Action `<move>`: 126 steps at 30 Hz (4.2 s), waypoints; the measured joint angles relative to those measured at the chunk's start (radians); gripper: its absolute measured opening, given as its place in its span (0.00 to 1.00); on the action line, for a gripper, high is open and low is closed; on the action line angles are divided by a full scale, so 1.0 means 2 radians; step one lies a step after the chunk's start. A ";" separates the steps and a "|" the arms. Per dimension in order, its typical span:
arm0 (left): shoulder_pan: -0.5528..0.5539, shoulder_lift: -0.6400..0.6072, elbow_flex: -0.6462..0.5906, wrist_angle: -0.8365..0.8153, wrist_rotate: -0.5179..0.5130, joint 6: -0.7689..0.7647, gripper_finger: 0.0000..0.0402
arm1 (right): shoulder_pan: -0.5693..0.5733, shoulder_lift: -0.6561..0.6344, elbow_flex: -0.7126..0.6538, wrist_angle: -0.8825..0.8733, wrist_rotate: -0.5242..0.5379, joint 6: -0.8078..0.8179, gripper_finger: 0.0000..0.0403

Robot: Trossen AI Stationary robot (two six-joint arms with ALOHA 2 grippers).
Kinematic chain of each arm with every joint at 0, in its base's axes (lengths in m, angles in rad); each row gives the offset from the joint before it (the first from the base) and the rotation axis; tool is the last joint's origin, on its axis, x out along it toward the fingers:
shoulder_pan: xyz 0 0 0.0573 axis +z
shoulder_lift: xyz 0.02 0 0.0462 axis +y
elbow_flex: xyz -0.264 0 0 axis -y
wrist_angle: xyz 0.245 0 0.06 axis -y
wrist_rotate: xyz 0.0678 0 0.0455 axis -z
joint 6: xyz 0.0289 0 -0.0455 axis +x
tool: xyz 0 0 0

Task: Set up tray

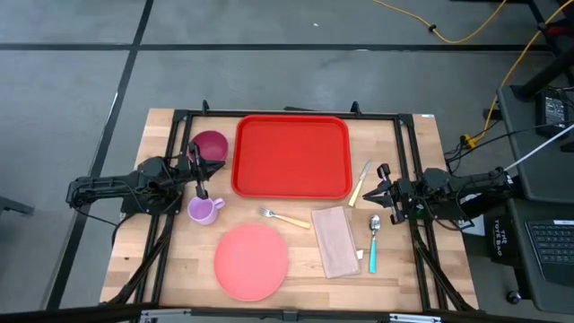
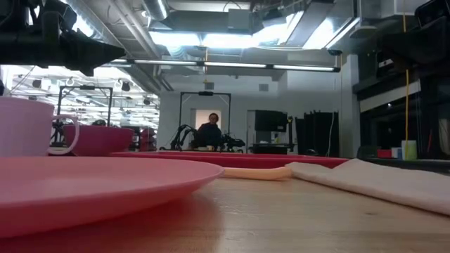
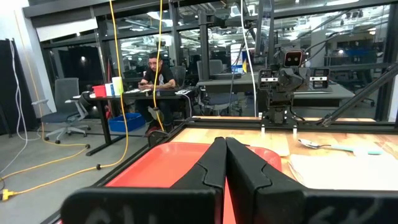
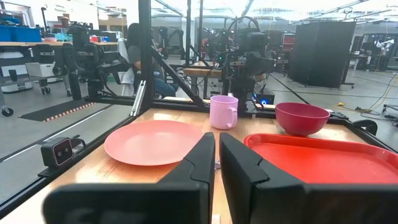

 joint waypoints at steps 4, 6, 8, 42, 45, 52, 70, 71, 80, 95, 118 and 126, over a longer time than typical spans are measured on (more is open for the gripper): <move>0.000 0.000 0.000 0.000 0.000 0.000 0.00 | 0.000 0.000 0.000 0.000 0.000 0.000 0.07; 0.000 0.000 0.000 0.000 0.000 0.000 0.00 | 0.000 0.000 0.000 0.000 0.000 0.000 0.07; 0.000 0.000 0.000 0.000 0.000 0.000 0.00 | 0.000 0.000 0.000 0.000 0.000 0.000 0.07; 0.000 0.000 0.000 0.000 0.000 0.000 0.00 | 0.000 0.000 0.000 0.008 0.000 0.040 0.07; 0.000 0.000 0.000 0.000 0.000 -0.021 0.00 | 0.000 0.000 0.000 0.009 0.005 0.020 0.07; 0.000 0.000 0.000 0.000 -0.004 -0.013 0.00 | 0.000 0.000 0.000 0.013 0.115 -0.017 0.07; 0.001 0.009 0.000 0.008 0.008 -0.014 0.00 | -0.001 0.001 0.000 0.003 0.156 -0.041 0.02; 0.001 0.013 0.000 0.008 0.003 -0.018 0.00 | -0.001 0.001 0.000 0.005 0.162 -0.041 0.02; 0.001 0.090 0.048 0.000 0.000 -0.031 0.00 | -0.001 0.001 0.000 0.005 0.202 -0.039 0.11; 0.001 0.253 0.214 -0.182 0.002 -0.048 0.00 | -0.001 0.001 0.000 0.004 0.232 -0.015 0.10; -0.153 0.477 0.424 -0.425 -0.134 -0.262 0.00 | -0.001 0.001 0.000 0.004 0.232 -0.094 0.10; -0.195 0.567 0.510 -0.562 -0.132 -0.394 0.00 | -0.001 0.001 0.000 0.004 0.232 -0.120 0.10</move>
